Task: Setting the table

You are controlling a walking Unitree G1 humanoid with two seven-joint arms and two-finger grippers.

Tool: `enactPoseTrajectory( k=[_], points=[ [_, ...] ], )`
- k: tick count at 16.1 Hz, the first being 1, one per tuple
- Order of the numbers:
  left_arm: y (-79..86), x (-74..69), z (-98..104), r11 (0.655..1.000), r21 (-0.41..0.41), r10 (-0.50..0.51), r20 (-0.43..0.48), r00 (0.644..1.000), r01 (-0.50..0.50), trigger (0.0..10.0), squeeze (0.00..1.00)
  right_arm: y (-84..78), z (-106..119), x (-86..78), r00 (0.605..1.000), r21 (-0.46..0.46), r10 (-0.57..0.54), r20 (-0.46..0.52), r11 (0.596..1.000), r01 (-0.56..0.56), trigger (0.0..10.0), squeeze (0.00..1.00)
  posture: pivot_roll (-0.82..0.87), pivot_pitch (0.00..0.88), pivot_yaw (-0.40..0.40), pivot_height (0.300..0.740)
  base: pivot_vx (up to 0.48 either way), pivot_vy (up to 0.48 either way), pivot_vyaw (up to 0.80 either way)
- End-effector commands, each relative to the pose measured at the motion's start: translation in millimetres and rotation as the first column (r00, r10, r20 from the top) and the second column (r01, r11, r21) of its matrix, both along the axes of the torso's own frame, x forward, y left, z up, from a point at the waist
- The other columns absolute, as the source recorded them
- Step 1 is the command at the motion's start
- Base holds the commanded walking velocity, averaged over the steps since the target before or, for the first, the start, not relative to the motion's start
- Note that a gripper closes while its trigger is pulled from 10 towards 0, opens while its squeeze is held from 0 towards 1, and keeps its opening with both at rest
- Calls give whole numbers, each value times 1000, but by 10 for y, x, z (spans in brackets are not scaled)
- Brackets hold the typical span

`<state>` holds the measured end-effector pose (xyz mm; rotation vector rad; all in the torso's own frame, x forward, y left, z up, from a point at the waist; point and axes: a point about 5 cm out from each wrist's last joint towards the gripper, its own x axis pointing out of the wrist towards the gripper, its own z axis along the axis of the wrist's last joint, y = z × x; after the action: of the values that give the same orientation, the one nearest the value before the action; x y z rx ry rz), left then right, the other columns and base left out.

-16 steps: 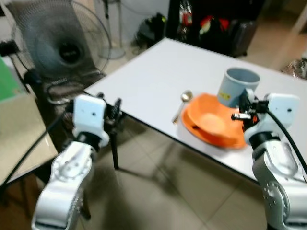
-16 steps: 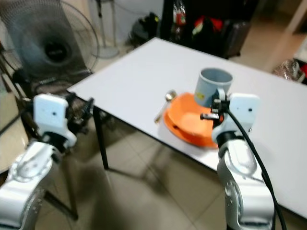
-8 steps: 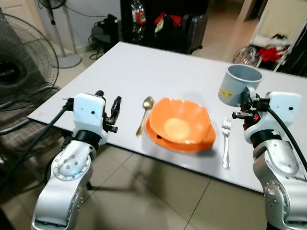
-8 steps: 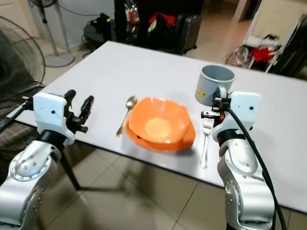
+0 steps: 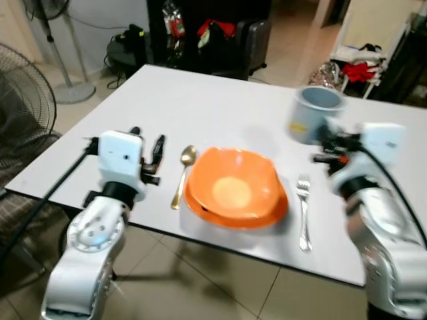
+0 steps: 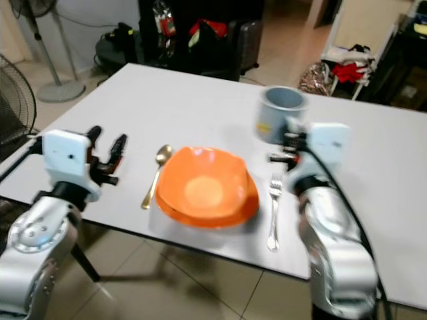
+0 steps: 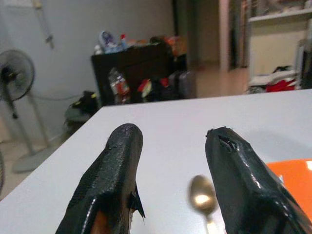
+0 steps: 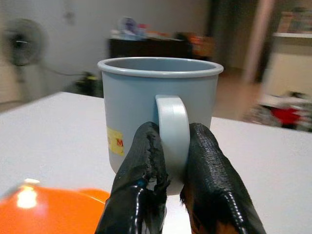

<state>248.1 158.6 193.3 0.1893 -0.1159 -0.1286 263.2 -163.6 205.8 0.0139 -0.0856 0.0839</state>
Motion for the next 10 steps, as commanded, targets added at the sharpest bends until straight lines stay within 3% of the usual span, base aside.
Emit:
enactPoseTrajectory(
  k=[1,7,10],
  points=[
    [7,-9,21,1000,4,0,4,1000,0,10000,0,1,18,20,1000,-2,17,11,1000,-17,10000,0,-39,14,-43,740,274,0,0],
    [0,18,35,1000,6,-9,6,1000,9,10000,0,64,-33,70,998,8,52,-20,999,-52,10000,0,-44,13,-36,740,274,0,0],
    [-26,31,31,1000,8,-29,0,1000,29,10000,0,55,-116,117,996,-3,28,-85,1000,-28,10000,0,-42,17,-37,740,284,0,0]
  ],
)
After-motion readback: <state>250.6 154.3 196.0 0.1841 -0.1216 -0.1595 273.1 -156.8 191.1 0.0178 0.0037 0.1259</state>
